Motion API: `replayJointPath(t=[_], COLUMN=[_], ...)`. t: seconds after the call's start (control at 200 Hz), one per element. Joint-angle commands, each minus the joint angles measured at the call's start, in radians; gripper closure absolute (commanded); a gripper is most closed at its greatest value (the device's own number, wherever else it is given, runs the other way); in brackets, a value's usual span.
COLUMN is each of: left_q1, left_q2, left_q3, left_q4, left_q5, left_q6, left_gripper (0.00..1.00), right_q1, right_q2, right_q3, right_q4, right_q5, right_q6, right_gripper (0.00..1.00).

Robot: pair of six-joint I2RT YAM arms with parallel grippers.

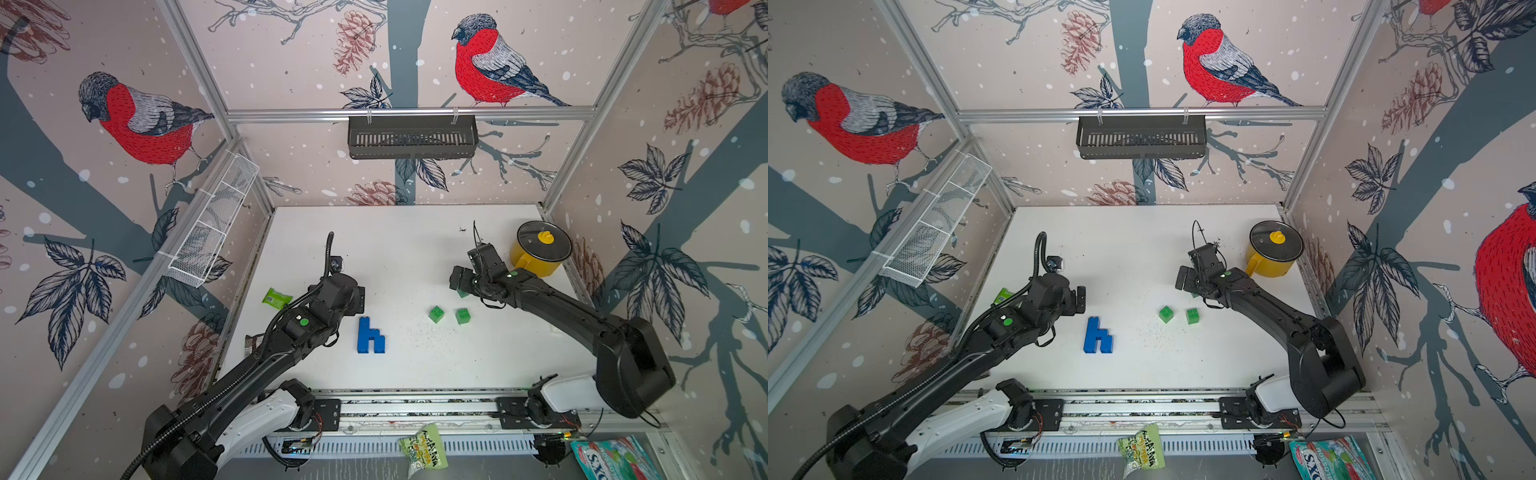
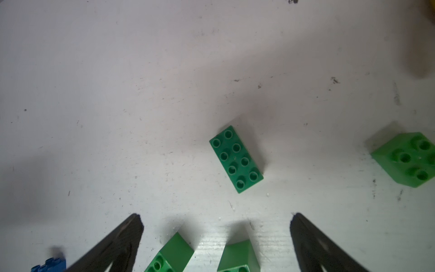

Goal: Assemble the letter h with lego
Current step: Place the lego brick at the center of the board, then adjust the lego brick at the center of the board.

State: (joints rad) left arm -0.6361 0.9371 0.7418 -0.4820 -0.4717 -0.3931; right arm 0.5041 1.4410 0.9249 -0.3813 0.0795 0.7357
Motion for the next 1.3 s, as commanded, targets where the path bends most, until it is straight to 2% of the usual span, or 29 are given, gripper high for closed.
replayJointPath(t=[0.0, 0.505, 0.775, 1.296], left_q1=[0.003, 0.003, 0.003, 0.004], left_q2=[0.001, 0.014, 0.019, 0.019], left_q3=[0.001, 0.003, 0.000, 0.000], left_q4=[0.002, 0.003, 0.013, 0.015], left_q5=[0.003, 0.000, 0.011, 0.016], left_q6=[-0.002, 0.005, 0.019, 0.022], left_gripper=[0.02, 0.02, 0.02, 0.02], right_q1=[-0.003, 0.007, 0.008, -0.023], right_q2=[0.046, 0.251, 0.297, 0.373], right_q3=[0.009, 0.101, 0.108, 0.222], right_q4=[0.005, 0.023, 0.038, -0.034], right_q5=[-0.015, -0.037, -0.037, 0.031], right_q6=[0.067, 0.269, 0.332, 0.353], right_gripper=[0.00, 0.00, 0.00, 0.06])
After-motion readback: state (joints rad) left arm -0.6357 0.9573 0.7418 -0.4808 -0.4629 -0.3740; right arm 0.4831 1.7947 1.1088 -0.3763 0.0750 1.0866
